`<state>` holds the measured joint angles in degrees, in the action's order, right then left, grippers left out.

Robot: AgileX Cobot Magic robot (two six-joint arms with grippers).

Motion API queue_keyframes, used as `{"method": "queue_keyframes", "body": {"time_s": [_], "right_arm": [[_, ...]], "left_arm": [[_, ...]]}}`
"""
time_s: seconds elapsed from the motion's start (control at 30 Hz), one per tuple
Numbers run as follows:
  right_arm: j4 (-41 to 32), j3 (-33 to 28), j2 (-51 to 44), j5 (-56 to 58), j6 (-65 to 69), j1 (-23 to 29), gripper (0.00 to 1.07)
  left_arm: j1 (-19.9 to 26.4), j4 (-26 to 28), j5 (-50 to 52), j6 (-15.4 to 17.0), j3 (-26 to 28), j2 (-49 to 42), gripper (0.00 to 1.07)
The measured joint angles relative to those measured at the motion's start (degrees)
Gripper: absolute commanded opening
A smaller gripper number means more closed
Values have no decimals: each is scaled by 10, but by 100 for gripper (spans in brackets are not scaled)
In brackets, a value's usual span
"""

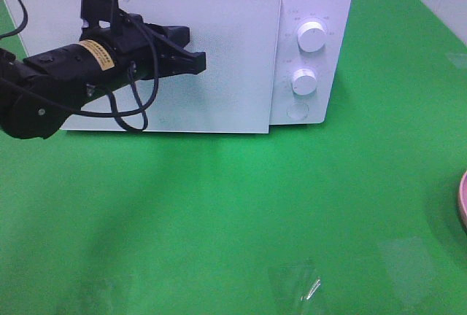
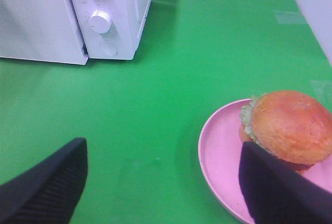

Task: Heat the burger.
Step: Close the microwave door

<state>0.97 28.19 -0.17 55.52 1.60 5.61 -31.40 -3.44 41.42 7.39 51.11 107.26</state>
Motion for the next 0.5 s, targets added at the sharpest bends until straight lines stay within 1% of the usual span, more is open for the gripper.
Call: {"method": "queue_keyframes", "body": {"time_s": [0.07, 0.17, 0.2, 0.3, 0.5], "right_arm": [[0, 0, 0, 0, 0, 0, 76], [0, 0, 0, 0, 0, 0, 76], [0, 0, 0, 0, 0, 0, 76], [0, 0, 0, 0, 0, 0, 76], [0, 0, 0, 0, 0, 0, 76]], "left_arm": [[-11, -11, -21, -3, 22, 11, 0], [-14, -14, -21, -5, 28, 14, 0], [-23, -18, -24, -6, 44, 25, 0], [-25, -19, -24, -7, 49, 29, 0], [-40, -22, -25, -9, 76, 54, 0]]}}
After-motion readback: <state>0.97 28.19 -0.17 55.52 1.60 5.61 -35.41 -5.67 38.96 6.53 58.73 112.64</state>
